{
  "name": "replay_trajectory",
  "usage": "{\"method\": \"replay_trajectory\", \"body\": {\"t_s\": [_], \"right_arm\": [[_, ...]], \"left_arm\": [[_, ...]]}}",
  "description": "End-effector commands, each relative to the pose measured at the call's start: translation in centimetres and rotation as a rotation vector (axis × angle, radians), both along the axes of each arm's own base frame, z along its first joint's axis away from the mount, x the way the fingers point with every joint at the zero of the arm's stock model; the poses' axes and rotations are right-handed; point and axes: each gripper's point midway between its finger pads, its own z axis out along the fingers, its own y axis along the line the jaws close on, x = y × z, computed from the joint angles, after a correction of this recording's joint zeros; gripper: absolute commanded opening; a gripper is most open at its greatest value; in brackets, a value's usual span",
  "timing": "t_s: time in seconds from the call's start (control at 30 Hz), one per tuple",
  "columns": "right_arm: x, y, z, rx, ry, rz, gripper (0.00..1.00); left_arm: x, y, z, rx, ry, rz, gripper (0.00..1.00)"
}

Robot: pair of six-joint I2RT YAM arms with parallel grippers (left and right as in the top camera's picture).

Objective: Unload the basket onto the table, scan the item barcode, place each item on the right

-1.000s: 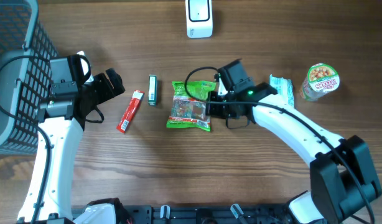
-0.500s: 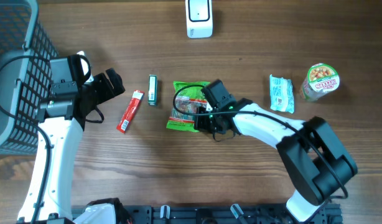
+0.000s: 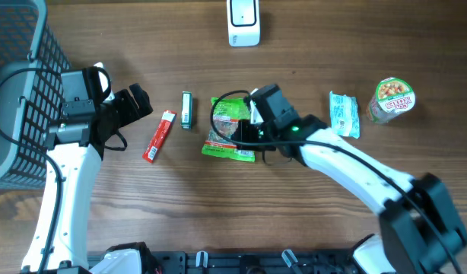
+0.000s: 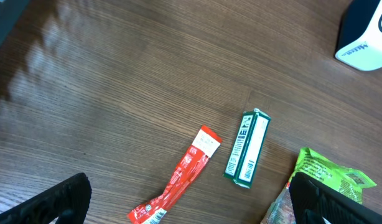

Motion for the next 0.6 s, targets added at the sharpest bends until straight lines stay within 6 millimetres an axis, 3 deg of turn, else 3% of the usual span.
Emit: {"method": "replay_trajectory", "body": {"t_s": [0.0,0.33,0.43,0.57], "right_arm": [[0.6,-1.5,-1.3,-0.092,-0.005,-0.049,0.08],[-1.0,-3.6,-8.5,-0.22,0.186,-0.163,0.04],[-0.9,-3.6,-8.6,-0.218,0.192,-0.175,0.04],[0.7,-3.2,-5.3,-0.184,0.102,-0.112,0.09]], "left_arm": [[0.3,-0.2,0.6,-0.003,-0.017,-0.008,1.0],[0.3,-0.2,0.6,-0.003,-0.017,-0.008,1.0],[0.3,-0.2,0.6,-0.003,-0.017,-0.008,1.0],[0.3,-0.2,0.6,-0.003,-0.017,-0.008,1.0]]}}
